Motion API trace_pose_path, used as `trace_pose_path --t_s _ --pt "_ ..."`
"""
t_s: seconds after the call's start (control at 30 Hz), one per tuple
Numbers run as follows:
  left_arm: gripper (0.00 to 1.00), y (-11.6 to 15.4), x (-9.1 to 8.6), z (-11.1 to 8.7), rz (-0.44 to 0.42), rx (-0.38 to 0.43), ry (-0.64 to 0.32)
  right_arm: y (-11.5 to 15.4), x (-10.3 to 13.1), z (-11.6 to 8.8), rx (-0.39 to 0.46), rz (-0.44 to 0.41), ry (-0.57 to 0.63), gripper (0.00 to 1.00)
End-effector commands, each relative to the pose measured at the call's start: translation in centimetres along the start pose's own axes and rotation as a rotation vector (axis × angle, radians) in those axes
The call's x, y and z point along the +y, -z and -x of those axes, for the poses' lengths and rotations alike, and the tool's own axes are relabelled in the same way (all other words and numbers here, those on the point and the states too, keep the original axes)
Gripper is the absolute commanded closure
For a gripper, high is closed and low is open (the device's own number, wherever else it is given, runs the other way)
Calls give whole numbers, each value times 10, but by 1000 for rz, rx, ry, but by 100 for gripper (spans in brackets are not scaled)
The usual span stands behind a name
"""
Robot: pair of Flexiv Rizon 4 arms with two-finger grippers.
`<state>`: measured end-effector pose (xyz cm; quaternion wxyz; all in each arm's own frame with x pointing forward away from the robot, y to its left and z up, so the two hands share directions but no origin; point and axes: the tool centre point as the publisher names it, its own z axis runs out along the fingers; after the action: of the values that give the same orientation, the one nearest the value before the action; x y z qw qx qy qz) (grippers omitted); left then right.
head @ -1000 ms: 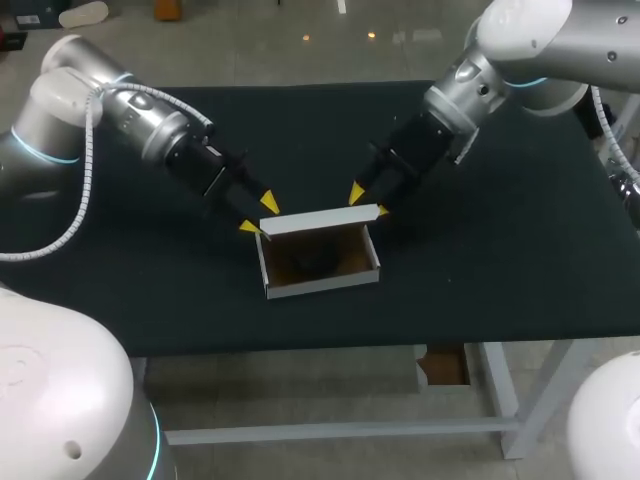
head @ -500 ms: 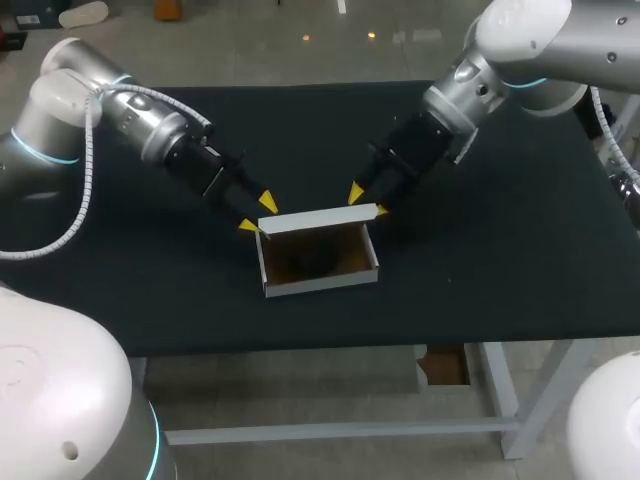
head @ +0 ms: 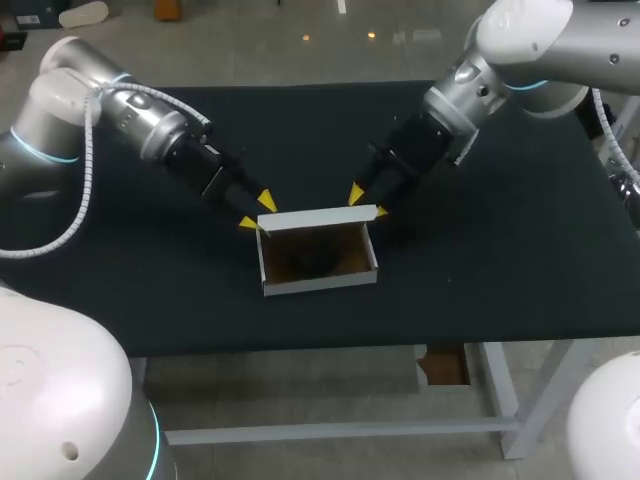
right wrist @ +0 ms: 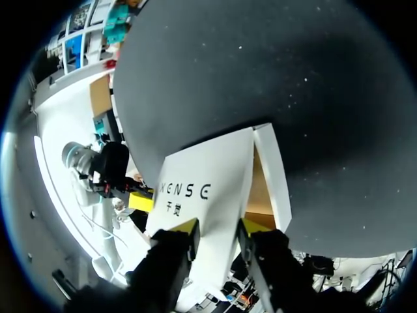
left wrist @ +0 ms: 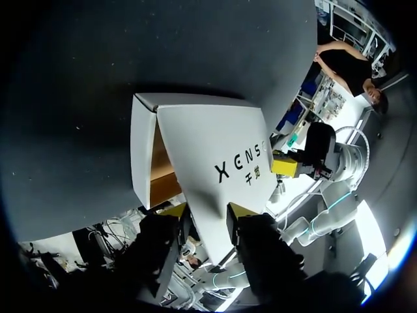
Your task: Assemble the packaging by folding the flat box into shape, placing the metal phone stand inside, and closing the box properly
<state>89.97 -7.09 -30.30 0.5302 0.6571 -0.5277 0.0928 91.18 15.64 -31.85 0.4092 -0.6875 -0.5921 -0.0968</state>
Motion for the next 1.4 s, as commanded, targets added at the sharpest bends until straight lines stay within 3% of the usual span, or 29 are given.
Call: trace_pose_path --t_s 0.03,1.4 --pt "62 -5 -2 -4 3 1 -2 -7 -2 -5 2 1 2 59" --pt "59 -22 -3 21 -43 -2 -37 -27 -2 20 -6 10 -22 58"
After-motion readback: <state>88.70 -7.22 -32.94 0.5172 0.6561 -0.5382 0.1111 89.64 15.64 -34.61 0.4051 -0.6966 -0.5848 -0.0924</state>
